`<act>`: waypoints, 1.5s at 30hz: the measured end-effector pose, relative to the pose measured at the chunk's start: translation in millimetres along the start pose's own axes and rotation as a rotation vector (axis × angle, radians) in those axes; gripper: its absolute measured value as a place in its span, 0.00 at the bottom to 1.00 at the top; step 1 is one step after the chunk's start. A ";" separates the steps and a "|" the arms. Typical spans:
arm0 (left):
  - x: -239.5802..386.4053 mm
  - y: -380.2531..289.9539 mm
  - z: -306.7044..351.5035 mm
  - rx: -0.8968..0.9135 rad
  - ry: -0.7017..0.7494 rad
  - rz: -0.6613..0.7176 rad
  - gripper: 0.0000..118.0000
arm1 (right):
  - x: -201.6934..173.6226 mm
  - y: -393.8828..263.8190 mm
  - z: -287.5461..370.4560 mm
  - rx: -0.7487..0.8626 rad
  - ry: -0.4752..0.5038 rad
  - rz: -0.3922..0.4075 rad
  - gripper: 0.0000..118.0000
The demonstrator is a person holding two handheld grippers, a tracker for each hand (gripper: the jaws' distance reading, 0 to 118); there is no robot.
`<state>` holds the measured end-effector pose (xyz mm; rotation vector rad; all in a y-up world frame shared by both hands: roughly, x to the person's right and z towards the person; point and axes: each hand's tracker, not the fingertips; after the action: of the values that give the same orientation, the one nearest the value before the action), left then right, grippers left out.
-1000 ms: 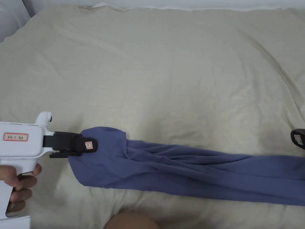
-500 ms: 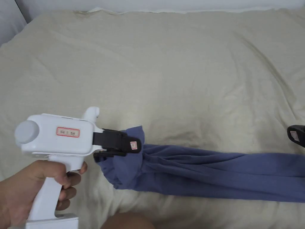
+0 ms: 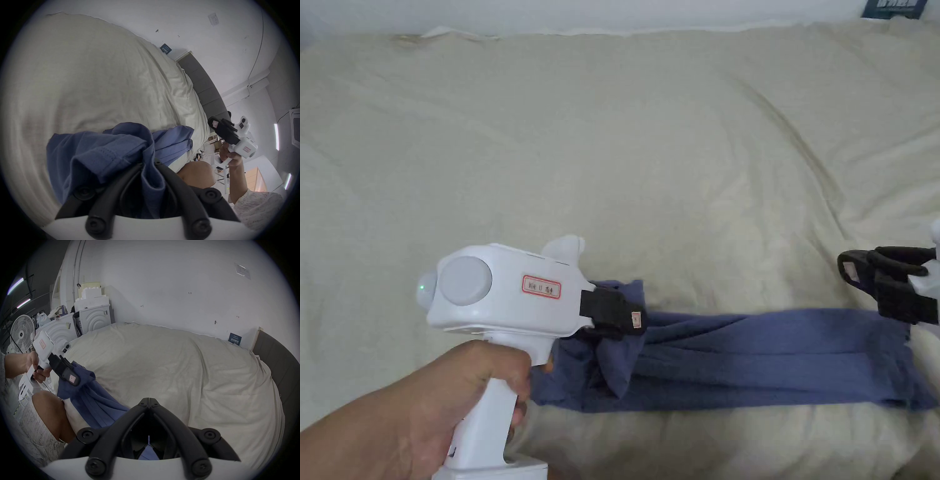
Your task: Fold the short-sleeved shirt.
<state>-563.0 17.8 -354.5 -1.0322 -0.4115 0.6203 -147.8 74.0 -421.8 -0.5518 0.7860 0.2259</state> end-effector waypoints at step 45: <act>-47.6 21.8 22.6 -0.057 -0.178 0.046 0.00 | 9.1 5.8 21.3 0.046 -0.007 -0.023 0.00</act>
<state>-618.6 9.8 -364.8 -1.0465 -0.5657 0.7483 -130.8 90.4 -418.3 -0.5162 0.7762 0.1875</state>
